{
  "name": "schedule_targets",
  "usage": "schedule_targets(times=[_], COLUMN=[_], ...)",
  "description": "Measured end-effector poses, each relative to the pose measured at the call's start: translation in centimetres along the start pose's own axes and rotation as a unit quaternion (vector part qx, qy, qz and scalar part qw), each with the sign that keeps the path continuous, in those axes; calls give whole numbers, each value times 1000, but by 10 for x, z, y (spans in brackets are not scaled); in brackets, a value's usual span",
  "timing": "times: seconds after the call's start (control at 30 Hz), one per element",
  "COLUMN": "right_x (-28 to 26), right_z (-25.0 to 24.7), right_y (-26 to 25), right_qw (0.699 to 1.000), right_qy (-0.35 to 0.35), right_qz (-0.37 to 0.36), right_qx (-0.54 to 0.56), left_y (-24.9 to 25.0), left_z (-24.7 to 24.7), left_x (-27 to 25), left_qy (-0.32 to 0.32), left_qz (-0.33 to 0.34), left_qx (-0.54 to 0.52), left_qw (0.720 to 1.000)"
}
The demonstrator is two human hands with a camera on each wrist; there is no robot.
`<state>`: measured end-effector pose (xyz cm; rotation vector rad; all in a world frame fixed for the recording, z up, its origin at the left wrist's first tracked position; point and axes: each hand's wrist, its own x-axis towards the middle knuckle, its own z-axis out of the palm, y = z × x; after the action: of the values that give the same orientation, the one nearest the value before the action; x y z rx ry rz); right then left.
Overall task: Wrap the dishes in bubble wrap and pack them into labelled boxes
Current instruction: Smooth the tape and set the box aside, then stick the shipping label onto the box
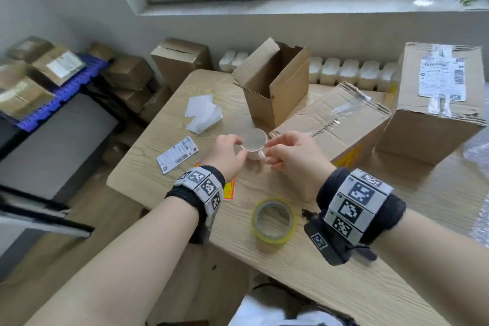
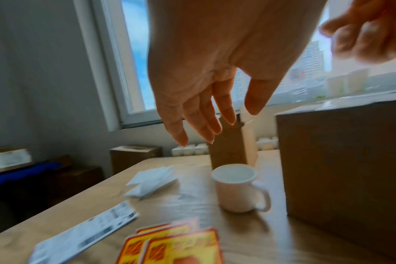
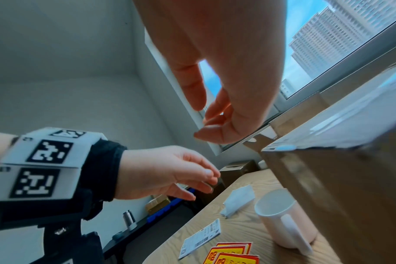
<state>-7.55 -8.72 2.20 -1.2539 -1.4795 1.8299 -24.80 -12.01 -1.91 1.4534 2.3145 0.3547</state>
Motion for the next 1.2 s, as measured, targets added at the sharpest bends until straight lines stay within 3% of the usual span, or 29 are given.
schedule_targets(times=[0.1,0.23,0.5,0.83,1.2], right_x=[14,42,84,99,110], right_z=[31,76,125,124,149], right_y=[0,5,10,29,16], right_qw=[999,993,987,979,975], right_qy=[-41,-72,-48,10,-17], right_qz=[1,24,75,116,109], right_qx=[-26,-87,-136,-169,-193], left_y=[-45,-101,-201,-240,-239], left_z=[-7,-15,-15,1,-5], left_x=[8,20,54,80,74], left_qy=[-2,-15,-84,-132,-149], left_qz=[-73,-115,-160,-98,-10], left_qx=[11,37,160,262,368], left_qw=[997,993,970,951,918])
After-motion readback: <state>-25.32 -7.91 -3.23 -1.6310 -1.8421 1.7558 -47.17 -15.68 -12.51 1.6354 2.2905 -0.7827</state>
